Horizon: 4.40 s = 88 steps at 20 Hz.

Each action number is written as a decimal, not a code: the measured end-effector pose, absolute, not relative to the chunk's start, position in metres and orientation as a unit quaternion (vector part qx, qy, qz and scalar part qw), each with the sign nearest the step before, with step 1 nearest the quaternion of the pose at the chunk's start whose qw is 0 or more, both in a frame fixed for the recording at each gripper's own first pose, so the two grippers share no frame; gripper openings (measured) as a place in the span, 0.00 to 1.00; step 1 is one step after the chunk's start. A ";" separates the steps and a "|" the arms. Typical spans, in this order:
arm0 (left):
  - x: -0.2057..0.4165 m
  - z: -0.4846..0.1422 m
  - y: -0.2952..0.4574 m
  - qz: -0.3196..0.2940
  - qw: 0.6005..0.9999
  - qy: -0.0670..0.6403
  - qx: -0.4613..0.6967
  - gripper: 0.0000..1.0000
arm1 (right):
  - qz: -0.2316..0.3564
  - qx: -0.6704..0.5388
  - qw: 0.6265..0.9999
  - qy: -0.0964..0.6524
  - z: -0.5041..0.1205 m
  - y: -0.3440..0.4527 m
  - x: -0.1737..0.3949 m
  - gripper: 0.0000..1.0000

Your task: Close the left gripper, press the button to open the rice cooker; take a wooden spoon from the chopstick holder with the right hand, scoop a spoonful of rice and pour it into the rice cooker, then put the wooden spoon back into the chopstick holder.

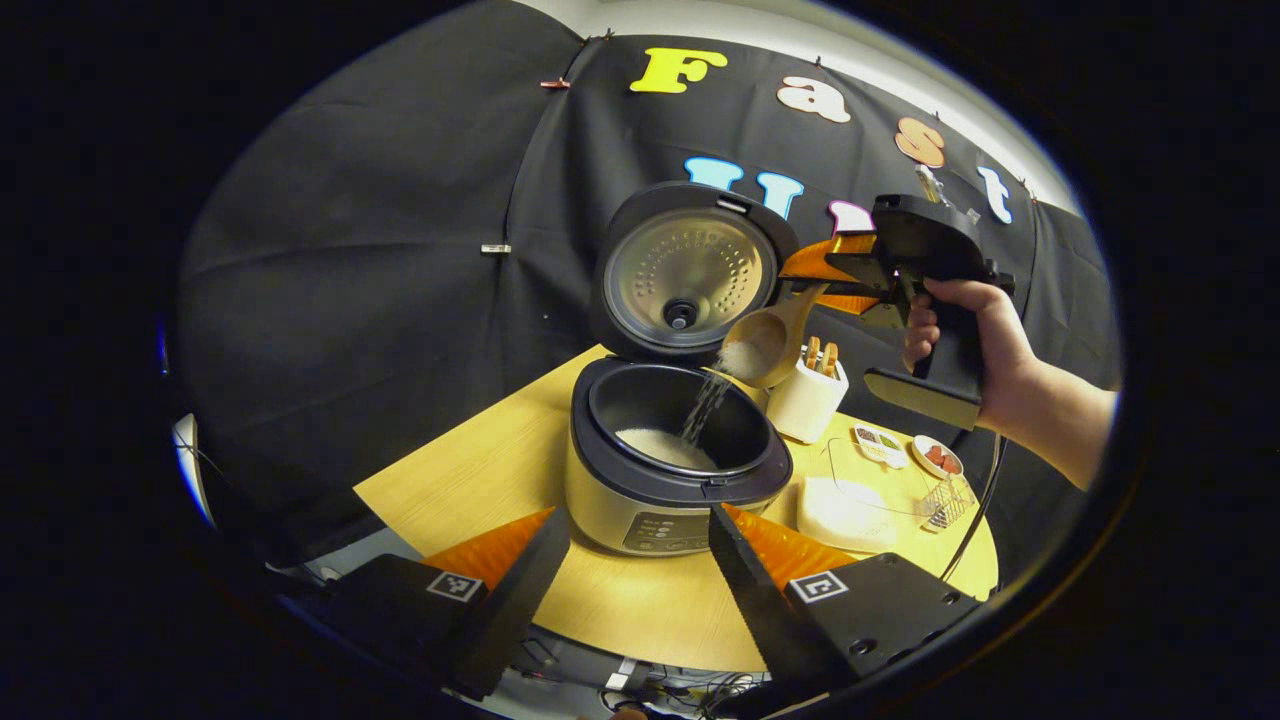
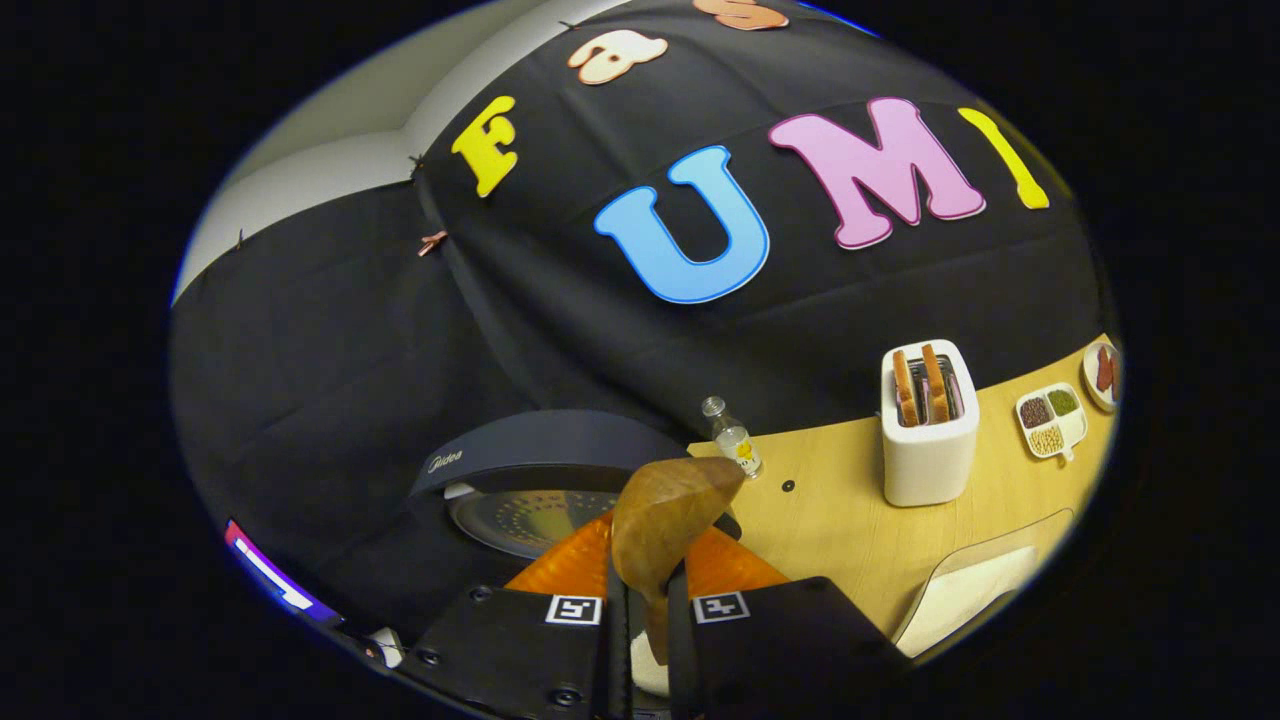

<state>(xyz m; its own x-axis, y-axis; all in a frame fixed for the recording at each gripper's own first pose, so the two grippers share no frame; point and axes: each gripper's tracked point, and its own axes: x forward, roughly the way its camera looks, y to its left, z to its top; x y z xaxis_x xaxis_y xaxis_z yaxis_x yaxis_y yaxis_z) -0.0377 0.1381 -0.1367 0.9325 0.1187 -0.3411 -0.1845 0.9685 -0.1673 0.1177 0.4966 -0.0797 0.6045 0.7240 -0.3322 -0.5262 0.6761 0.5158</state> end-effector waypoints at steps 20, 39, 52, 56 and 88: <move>-0.027 -0.149 0.152 0.089 0.976 0.171 -0.105 0.96 | 0.568 -0.125 0.796 0.169 -0.149 0.545 0.004 0.14; 0.020 -0.132 0.066 0.005 0.985 0.156 -0.070 0.96 | 0.310 0.095 0.927 0.187 -0.043 0.311 0.143 0.19; 0.068 -0.121 -0.001 0.000 0.982 0.172 -0.073 0.96 | 0.010 0.214 0.954 0.212 -0.094 0.012 0.216 0.18; 0.064 -0.113 0.004 0.040 0.980 0.172 -0.093 0.95 | -0.042 0.255 0.940 0.222 -0.126 -0.033 0.237 0.18; 0.052 0.004 0.054 0.149 0.987 0.052 -0.036 0.95 | -0.121 0.224 0.934 0.249 -0.208 -0.091 0.219 0.98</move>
<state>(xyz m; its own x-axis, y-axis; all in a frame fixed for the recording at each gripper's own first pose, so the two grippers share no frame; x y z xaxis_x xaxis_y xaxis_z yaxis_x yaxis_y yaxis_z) 0.0517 0.0538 0.0040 0.9503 0.2903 -0.1126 -0.2976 0.9531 -0.0549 0.2192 -0.0911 -0.2084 0.8462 -0.1151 -0.5202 0.3382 0.8706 0.3574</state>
